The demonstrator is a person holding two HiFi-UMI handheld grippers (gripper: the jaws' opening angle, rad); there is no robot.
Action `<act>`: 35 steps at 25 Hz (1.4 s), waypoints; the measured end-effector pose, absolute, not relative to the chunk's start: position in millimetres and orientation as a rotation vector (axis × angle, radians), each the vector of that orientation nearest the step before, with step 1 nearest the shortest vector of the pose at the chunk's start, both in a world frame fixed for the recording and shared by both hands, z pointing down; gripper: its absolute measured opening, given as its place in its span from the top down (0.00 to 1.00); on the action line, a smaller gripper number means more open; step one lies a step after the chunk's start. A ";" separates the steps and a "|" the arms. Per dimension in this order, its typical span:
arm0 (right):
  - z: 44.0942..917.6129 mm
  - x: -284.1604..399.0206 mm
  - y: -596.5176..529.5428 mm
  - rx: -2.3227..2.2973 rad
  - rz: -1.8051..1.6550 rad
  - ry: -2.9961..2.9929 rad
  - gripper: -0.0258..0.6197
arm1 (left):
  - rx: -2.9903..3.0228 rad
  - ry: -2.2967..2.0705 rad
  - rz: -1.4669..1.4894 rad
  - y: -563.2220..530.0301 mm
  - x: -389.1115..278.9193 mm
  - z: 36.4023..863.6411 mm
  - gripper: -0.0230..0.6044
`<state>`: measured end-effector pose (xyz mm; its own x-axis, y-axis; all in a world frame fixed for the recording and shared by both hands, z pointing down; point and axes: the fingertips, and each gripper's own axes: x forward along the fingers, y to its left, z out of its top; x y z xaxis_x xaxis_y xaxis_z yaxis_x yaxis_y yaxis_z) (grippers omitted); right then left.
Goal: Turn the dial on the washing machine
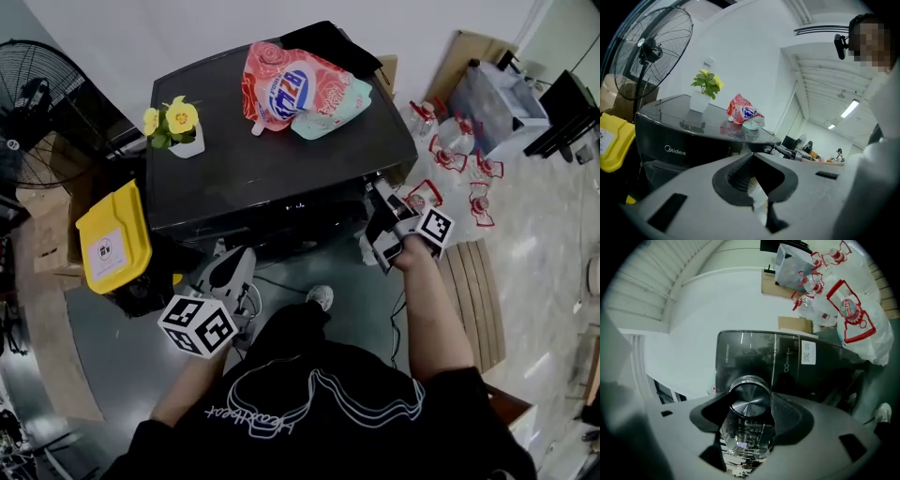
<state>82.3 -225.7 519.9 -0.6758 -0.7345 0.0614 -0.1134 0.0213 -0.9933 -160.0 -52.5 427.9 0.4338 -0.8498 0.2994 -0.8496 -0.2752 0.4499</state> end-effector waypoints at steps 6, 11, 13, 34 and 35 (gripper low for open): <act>519.3 81.9 -226.9 -0.852 -1.678 1.846 0.52 | 2.138 -1.429 -0.006 -49.2 -161.7 431.4 0.96; 512.3 88.1 -229.2 -0.979 -1.522 1.993 0.47 | 2.146 -1.427 -0.017 -47.8 -160.9 432.4 0.96; 507.1 95.6 -227.4 -1.119 -1.391 2.137 0.40 | 2.165 -1.415 -0.012 -45.6 -158.2 429.3 0.96; 323.0 22.3 -37.1 -0.963 -0.116 3.206 0.95 | 2.391 -1.137 0.019 -8.2 -75.8 333.6 0.96; 321.4 24.8 -32.5 -0.966 -0.167 3.198 0.95 | 2.408 -1.126 0.027 -4.4 -72.4 328.7 0.96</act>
<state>24.8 -32.5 321.4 -0.8145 -0.5362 0.2216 -0.5564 0.8302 -0.0359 -72.4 -4.4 328.7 0.6617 -0.7187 0.2137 -0.7280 -0.5475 0.4127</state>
